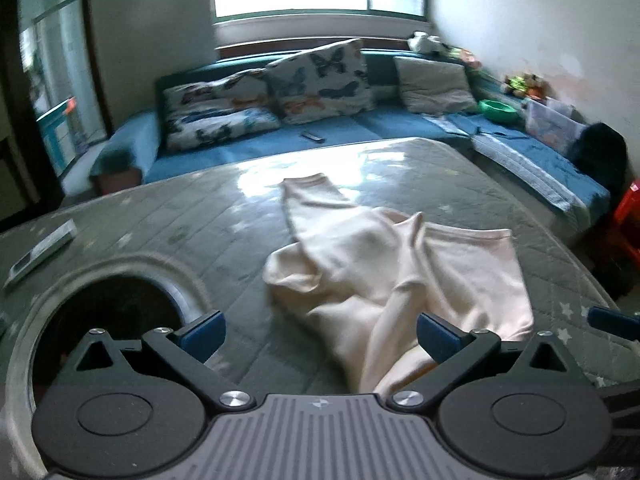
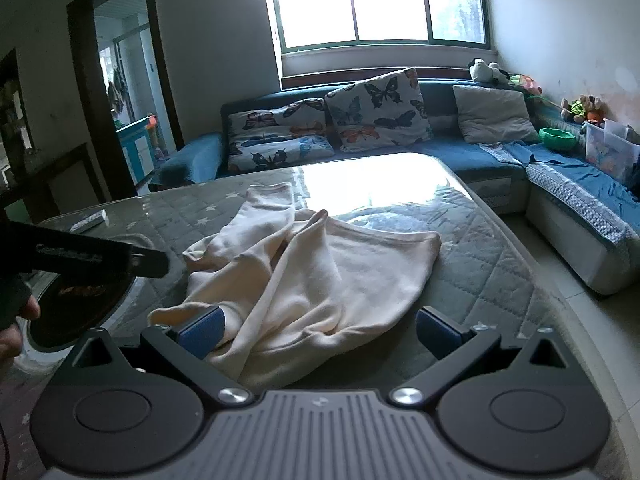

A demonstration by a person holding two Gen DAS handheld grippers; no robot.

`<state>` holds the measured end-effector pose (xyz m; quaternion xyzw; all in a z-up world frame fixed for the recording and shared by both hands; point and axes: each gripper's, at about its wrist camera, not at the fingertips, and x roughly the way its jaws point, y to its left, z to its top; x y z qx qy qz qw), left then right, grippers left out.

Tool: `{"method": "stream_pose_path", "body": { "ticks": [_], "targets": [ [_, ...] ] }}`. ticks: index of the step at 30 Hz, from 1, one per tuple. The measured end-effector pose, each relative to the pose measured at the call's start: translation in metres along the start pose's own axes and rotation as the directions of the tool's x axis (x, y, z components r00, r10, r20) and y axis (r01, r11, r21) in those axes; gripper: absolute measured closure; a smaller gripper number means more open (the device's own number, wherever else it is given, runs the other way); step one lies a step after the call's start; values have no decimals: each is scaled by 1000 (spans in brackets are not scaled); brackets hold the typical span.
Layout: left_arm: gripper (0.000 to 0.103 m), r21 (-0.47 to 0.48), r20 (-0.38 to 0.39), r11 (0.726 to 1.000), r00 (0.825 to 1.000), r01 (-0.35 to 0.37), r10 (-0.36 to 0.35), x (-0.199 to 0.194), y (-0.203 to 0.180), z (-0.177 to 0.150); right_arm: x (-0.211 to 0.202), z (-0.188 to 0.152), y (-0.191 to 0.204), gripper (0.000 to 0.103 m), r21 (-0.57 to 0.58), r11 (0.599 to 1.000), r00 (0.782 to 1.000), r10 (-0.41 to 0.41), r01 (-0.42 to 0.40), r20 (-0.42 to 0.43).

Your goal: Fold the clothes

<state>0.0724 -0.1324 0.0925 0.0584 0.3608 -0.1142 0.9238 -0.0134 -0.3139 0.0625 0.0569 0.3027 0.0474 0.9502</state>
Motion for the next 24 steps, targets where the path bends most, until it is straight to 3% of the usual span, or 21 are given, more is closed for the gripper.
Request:
{"method": "stream_pose_path", "body": {
  "ticks": [4, 10, 13, 15, 17, 24],
  "targets": [
    [11, 65, -6, 997, 999, 47, -47, 20, -16, 7, 5, 3, -5, 1, 0, 1000, 1000, -6, 6, -4],
    [36, 106, -44, 989, 994, 103, -98, 48, -31, 10, 11, 6, -16, 3, 18, 1000, 1000, -9, 9, -17],
    [58, 111, -72, 984, 989, 139, -131, 60, -33, 8, 13, 7, -19, 4, 16, 1000, 1000, -13, 13, -21],
    [83, 96, -91, 983, 985, 156, -148, 64, -31, 6, 14, 8, -20, 5, 14, 1000, 1000, -14, 14, -23],
    [92, 71, -98, 984, 983, 164, -157, 64, -25, 3, 14, 8, -22, 7, 16, 1000, 1000, -9, 9, -24],
    [98, -8, -28, 988, 988, 153, -153, 32, 2, -5, 16, 11, -15, 14, 0, 1000, 999, 20, -20, -30]
  ]
}}
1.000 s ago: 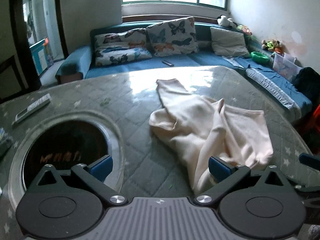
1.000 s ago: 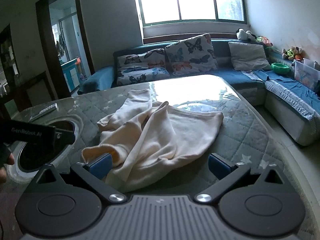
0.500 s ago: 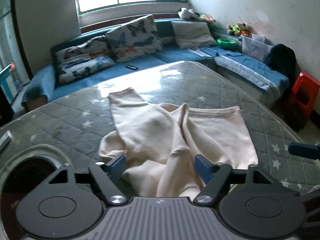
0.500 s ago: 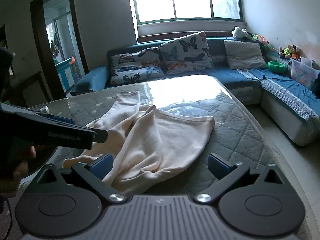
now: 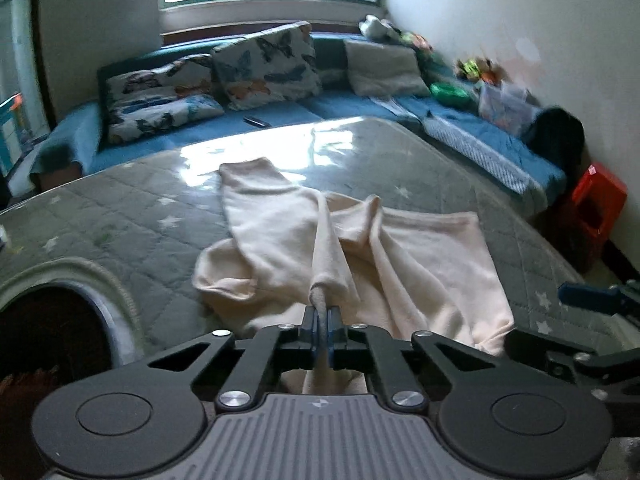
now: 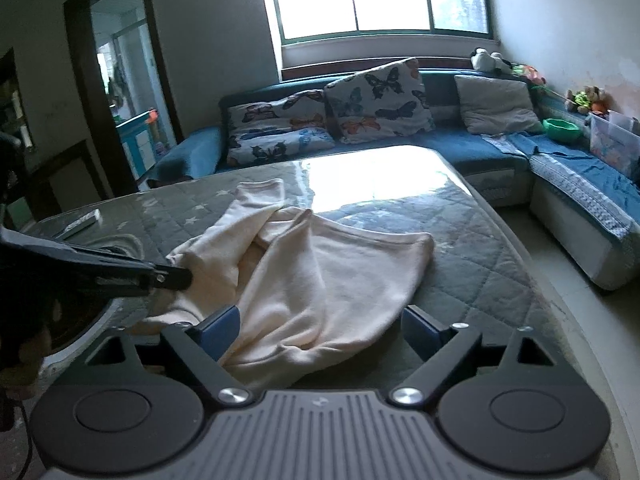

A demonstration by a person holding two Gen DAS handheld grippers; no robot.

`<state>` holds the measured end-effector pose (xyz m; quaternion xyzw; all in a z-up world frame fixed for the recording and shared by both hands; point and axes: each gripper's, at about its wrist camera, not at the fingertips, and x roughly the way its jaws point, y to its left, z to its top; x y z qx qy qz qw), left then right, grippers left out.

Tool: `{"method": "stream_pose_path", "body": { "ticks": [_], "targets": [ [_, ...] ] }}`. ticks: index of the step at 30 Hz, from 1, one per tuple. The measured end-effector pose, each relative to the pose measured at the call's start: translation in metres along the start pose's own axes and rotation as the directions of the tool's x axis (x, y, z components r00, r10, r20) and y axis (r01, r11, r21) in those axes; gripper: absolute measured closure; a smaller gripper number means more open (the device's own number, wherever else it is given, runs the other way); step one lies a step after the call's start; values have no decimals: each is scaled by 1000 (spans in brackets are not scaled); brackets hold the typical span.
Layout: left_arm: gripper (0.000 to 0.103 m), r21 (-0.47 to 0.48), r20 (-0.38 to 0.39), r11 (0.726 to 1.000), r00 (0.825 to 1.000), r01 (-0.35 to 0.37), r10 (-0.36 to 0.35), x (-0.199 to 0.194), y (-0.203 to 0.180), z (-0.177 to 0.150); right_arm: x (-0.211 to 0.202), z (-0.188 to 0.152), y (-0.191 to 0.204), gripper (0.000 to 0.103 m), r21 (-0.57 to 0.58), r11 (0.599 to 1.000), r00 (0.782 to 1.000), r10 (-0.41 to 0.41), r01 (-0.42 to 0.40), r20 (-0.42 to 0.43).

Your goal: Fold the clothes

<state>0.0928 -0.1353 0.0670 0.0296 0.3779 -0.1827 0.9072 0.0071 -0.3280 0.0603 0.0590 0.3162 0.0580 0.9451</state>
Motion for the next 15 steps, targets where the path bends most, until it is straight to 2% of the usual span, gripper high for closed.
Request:
{"method": "stream_pose_path", "body": {
  "ticks": [8, 11, 15],
  "targets": [
    [100, -95, 57, 994, 997, -55, 61, -53, 34, -18, 14, 4, 21, 24, -60, 996, 998, 62, -63, -26],
    [100, -99, 52, 992, 995, -80, 85, -65, 45, -26, 23, 4, 28, 31, -77, 993, 995, 86, -90, -52],
    [98, -102, 29, 993, 997, -66, 69, -65, 50, -26, 41, 2, 38, 40, -96, 990, 991, 92, -101, -96]
  ]
}}
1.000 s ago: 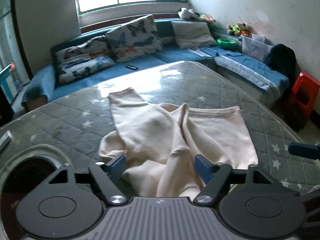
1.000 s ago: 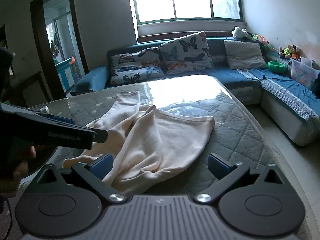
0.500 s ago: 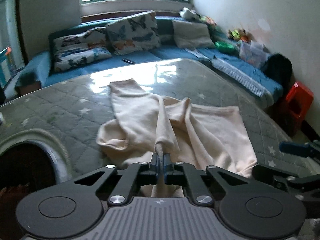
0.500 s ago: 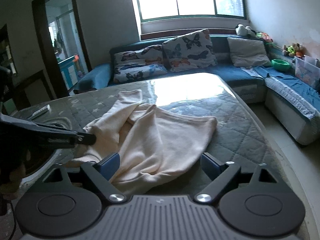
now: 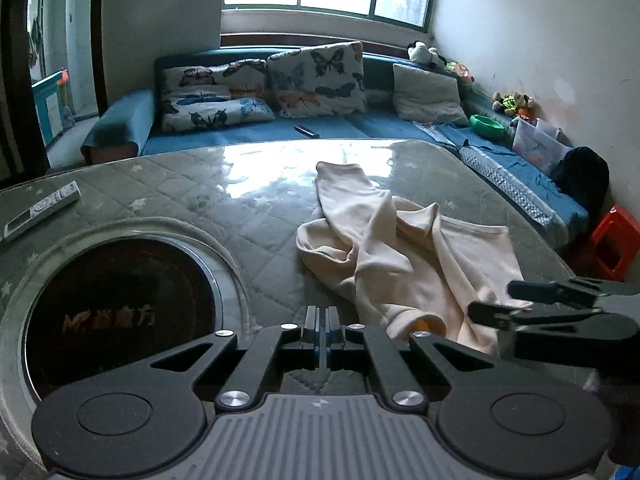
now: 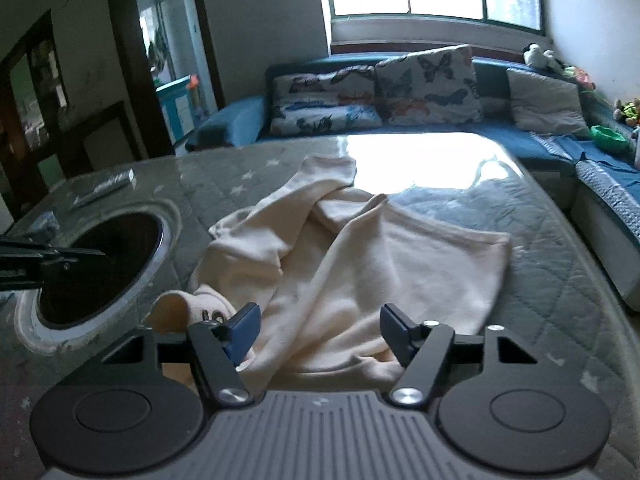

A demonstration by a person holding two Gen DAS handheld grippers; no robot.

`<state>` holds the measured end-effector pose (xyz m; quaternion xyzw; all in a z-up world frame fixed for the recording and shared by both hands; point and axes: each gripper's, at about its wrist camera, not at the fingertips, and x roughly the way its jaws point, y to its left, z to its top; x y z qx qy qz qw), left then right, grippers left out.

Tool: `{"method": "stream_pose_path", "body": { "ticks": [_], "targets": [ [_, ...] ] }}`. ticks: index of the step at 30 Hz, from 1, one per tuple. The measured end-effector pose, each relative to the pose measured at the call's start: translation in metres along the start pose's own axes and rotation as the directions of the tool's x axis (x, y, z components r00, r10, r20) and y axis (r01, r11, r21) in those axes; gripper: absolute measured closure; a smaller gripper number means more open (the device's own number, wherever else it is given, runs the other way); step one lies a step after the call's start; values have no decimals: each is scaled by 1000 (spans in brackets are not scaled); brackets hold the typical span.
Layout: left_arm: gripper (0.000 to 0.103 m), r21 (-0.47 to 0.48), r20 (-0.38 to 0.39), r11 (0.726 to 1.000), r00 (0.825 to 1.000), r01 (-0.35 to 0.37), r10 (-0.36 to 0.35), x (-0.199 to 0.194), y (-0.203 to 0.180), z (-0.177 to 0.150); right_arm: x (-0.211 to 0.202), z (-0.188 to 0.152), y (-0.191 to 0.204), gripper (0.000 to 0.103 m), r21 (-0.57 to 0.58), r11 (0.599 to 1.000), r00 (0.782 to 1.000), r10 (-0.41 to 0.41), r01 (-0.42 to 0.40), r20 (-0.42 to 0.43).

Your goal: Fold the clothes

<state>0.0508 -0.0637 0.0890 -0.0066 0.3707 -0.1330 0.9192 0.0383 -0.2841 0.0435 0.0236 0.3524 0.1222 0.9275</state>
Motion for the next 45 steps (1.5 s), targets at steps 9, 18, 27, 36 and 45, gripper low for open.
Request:
{"method": "stream_pose_path", "body": {
  "ticks": [9, 18, 27, 36, 45],
  "targets": [
    [57, 26, -35, 1000, 999, -4, 5, 53, -27, 22, 18, 4, 6, 47, -39, 999, 999, -15, 13, -43],
    [90, 20, -113, 999, 993, 40, -38, 97, -32, 25, 34, 4, 3, 80, -32, 999, 997, 18, -20, -81],
    [95, 19, -30, 1000, 999, 13, -12, 44, -23, 16, 6, -1, 5, 95, -95, 995, 999, -33, 31, -22],
    [96, -23, -28, 1000, 1000, 10, -11, -28, 0, -16, -62, -22, 6, 99, -151, 987, 998, -48, 54, 44],
    [96, -25, -169, 1000, 986, 6, -11, -55, 19, -76, -102, -54, 5, 95, -208, 978, 998, -20, 7, -61]
  ]
}}
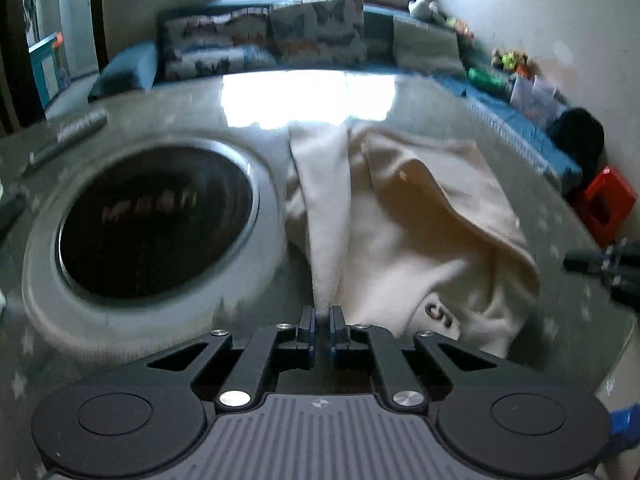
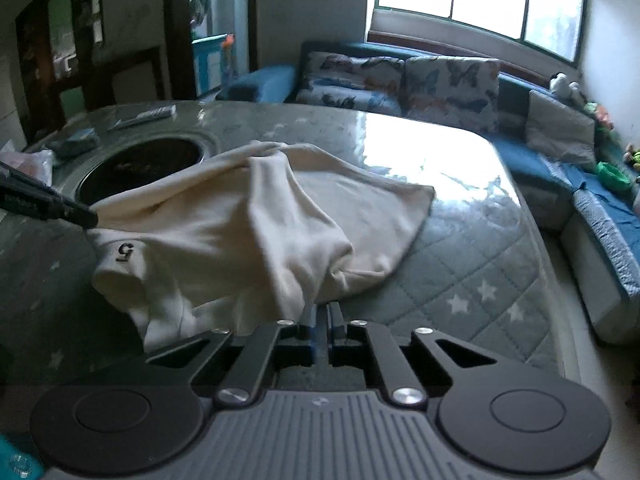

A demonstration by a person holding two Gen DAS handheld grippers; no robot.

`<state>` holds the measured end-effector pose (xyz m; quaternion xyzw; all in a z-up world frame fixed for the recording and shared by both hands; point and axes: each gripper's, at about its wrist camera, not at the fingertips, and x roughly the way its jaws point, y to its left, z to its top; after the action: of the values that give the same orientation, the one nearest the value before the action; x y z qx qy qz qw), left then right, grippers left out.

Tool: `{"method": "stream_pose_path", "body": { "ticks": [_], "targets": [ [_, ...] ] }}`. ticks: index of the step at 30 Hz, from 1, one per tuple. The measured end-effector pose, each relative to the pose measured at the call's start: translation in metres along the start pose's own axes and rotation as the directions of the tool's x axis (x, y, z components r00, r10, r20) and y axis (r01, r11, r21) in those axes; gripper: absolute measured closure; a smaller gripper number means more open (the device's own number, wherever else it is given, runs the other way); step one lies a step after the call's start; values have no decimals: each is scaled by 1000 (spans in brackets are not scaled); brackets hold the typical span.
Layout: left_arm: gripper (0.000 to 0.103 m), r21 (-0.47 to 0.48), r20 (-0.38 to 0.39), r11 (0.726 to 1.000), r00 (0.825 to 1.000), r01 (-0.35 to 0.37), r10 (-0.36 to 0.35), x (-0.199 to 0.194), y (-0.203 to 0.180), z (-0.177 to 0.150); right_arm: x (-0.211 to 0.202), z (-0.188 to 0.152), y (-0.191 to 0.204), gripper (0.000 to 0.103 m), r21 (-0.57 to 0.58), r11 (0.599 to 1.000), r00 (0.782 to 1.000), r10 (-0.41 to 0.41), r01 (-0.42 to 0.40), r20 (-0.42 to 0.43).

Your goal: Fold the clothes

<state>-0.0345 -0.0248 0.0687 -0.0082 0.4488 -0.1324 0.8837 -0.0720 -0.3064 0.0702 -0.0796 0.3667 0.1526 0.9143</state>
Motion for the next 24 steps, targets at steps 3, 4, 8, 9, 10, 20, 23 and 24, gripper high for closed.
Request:
{"method": "stream_pose_path", "body": {
  "ticks": [3, 4, 8, 9, 10, 20, 23, 24],
  "targets": [
    [96, -23, -31, 1000, 1000, 1, -2, 1, 6, -14, 0, 12, 6, 86, -41, 999, 1000, 8, -7, 26],
    [96, -24, -31, 1000, 1000, 1, -1, 0, 6, -17, 3, 18, 10, 79, -52, 999, 999, 20, -18, 41],
    [96, -18, -27, 1000, 999, 18, -19, -5, 2, -20, 31, 52, 37, 65, -110, 990, 992, 99, -91, 75],
    [96, -21, -28, 1000, 999, 20, -21, -6, 2, -21, 41, 59, 44, 65, -125, 986, 991, 116, -107, 71],
    [96, -23, -30, 999, 999, 22, -23, -7, 2, -22, 51, 65, 50, 63, -141, 983, 989, 131, -122, 62],
    [96, -42, -71, 999, 997, 12, -15, -3, 15, -32, 130, 79, 88, 86, -207, 970, 992, 127, -129, -24],
    [95, -42, -76, 999, 997, 10, -13, -1, 16, -33, 122, 77, 74, 98, -167, 982, 996, 93, -91, 9],
    [95, -42, -78, 999, 997, 9, -12, 0, 15, -32, 116, 77, 67, 99, -158, 985, 996, 79, -74, 28]
  ]
}}
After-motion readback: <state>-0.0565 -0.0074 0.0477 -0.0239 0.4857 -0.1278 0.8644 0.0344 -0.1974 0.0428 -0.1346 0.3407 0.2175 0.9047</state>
